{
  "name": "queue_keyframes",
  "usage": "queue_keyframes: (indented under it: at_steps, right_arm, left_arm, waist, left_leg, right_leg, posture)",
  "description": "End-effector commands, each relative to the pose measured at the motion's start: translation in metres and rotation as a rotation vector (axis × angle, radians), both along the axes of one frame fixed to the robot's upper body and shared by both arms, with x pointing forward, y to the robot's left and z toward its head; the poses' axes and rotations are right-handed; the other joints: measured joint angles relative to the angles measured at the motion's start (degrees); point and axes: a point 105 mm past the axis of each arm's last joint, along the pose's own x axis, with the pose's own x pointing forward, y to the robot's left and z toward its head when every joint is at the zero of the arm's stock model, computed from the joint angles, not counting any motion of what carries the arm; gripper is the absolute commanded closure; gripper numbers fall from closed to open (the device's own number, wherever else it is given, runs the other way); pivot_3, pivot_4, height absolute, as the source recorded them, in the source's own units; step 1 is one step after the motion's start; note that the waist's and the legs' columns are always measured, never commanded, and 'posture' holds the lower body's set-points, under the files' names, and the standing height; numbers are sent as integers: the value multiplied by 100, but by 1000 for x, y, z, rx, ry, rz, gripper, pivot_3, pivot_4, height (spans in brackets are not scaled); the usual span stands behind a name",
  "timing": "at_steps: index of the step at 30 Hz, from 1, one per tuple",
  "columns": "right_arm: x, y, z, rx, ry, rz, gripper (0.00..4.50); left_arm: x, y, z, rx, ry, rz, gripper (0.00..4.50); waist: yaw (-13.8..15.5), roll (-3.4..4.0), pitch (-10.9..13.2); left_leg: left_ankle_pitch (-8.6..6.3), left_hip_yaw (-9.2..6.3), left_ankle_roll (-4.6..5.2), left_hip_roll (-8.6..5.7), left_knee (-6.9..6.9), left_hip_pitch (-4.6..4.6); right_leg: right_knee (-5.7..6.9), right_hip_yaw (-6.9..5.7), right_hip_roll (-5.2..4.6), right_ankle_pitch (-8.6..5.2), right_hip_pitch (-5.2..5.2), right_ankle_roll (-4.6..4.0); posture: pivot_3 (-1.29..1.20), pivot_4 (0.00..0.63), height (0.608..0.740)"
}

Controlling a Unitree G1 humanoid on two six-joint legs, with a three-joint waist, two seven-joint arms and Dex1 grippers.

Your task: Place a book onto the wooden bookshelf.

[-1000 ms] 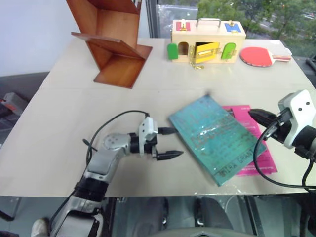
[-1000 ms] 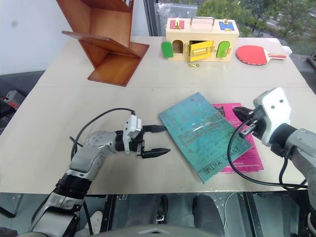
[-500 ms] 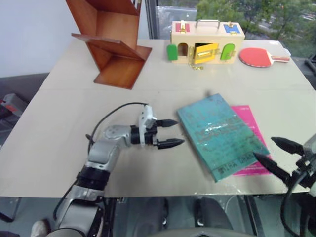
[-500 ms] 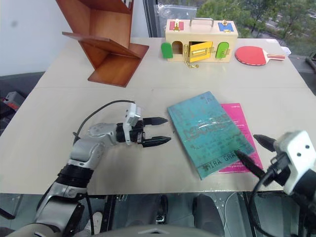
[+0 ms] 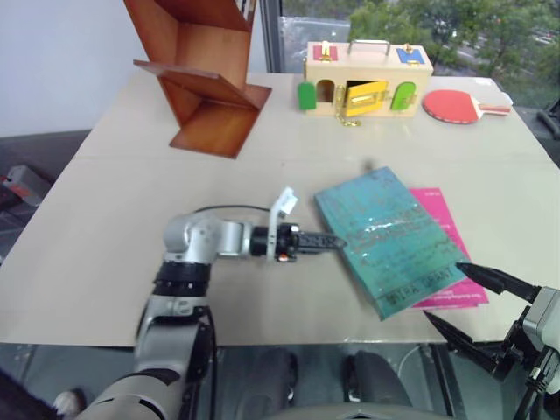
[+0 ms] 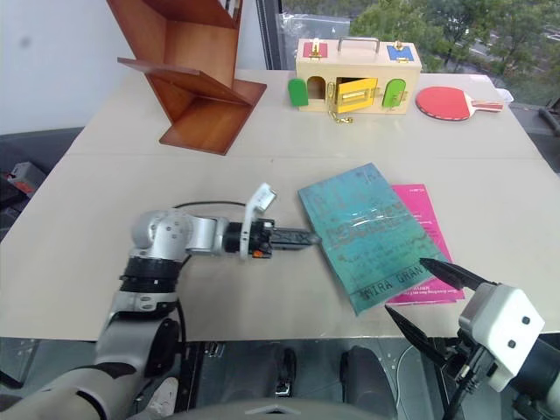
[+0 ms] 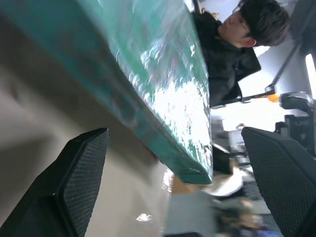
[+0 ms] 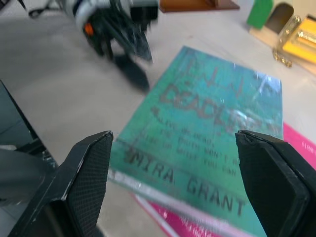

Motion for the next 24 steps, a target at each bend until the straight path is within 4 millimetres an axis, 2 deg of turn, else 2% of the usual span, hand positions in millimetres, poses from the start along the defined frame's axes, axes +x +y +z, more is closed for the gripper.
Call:
queue_keyframes:
  at_steps: [1, 4, 13, 19, 21, 23, 24]
  right_arm:
    - [0, 8, 13, 35, -82, 10, 448]
    - [2, 11, 15, 43, -100, 12, 448]
    - [9, 17, 15, 66, -99, 22, 448]
    - [12, 18, 14, 92, -69, 20, 448]
    - [13, 18, 14, 94, -66, 18, 389]
    - [14, 18, 14, 104, -64, 17, 389]
    - [15, 18, 15, 107, -65, 16, 389]
  left_arm:
    - [-1, 2, -3, 10, 25, 32, 0]
    - [5, -3, -3, -1, 38, 69, 0]
    - [13, -34, -7, -79, 105, 184, 0]
    - [17, -37, -10, -113, 140, 254, 0]
    - [16, -36, -11, -122, 154, 269, 496]
    - [16, -36, -12, -124, 163, 276, 729]
    - [16, -35, -13, -122, 164, 280, 1400]
  waist:
    - [1, 0, 0]
    - [17, -1, -1]
    - [119, -13, -2]
    - [133, -13, -2]
    - [134, -14, -2]
    - [132, -14, -2]
    - [131, -14, -2]
  left_leg:
    - [0, 0, -1, 2, 0, 0]
    - [-1, 0, -2, 3, 0, 0]
    - [-1, 0, -1, -8, 1, -5]
    - [-1, 0, -1, -7, 1, -4]
    - [-1, 0, -1, -7, 1, -4]
    - [-1, 1, 0, -7, 1, -4]
    - [-1, 0, 0, -7, 1, -4]
  right_leg:
    - [0, 5, -6, 0, -1, -1]
    - [-3, 5, -23, 0, 0, -2]
    - [-8, 1, -37, 1, 3, -2]
    - [-9, 1, -33, 1, 3, -2]
    - [-9, 1, -33, 1, 3, -2]
    - [-9, 1, -32, 1, 3, -2]
    - [-9, 1, -31, 1, 3, -2]
  posture:
    - [0, 150, 740]
    - [0, 150, 740]
    - [0, 150, 740]
    - [0, 150, 740]
    - [0, 150, 740]
    - [0, 150, 740]
    - [0, 150, 740]
